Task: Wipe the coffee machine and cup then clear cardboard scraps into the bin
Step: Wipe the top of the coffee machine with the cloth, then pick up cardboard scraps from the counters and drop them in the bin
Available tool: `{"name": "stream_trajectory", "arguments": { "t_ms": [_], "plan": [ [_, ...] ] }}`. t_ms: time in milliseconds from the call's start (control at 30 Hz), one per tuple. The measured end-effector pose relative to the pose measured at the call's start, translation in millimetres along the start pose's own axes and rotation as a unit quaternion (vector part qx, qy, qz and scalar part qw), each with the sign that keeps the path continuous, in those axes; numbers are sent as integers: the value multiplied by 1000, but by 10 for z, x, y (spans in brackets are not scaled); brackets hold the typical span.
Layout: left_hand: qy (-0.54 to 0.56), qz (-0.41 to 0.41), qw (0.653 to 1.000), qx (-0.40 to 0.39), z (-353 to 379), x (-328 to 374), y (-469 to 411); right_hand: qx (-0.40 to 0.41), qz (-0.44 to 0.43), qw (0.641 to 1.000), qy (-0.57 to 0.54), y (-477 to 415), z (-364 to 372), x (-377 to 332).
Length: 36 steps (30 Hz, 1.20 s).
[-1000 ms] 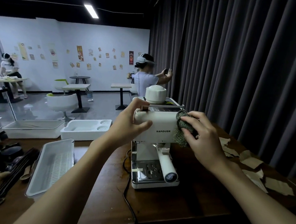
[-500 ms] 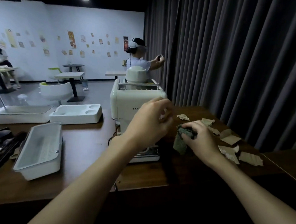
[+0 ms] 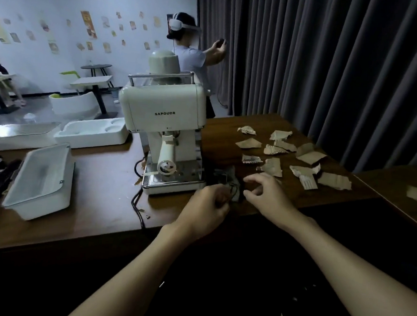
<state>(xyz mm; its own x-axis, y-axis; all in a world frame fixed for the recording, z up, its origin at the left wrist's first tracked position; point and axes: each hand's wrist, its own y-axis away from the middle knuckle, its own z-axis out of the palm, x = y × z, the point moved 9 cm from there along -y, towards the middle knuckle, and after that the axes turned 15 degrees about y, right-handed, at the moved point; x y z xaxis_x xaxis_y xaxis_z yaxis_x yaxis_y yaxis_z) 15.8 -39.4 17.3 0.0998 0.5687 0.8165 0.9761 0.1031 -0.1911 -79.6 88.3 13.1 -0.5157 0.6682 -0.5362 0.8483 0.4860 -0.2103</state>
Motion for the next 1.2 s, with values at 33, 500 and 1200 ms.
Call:
{"name": "stream_trajectory", "arguments": {
  "t_ms": [33,500,1200],
  "plan": [
    [4,-10,1000,-15,118,-65,15,2,7,1000,3,66,-18,75],
    [64,-145,950,-267,2394,-773,433,-93,261,958,71,2158,78,2075],
    [62,-154,962,-217,3182,-1048,337,-56,544,837,-20,3519,246,3231]
  ]
}}
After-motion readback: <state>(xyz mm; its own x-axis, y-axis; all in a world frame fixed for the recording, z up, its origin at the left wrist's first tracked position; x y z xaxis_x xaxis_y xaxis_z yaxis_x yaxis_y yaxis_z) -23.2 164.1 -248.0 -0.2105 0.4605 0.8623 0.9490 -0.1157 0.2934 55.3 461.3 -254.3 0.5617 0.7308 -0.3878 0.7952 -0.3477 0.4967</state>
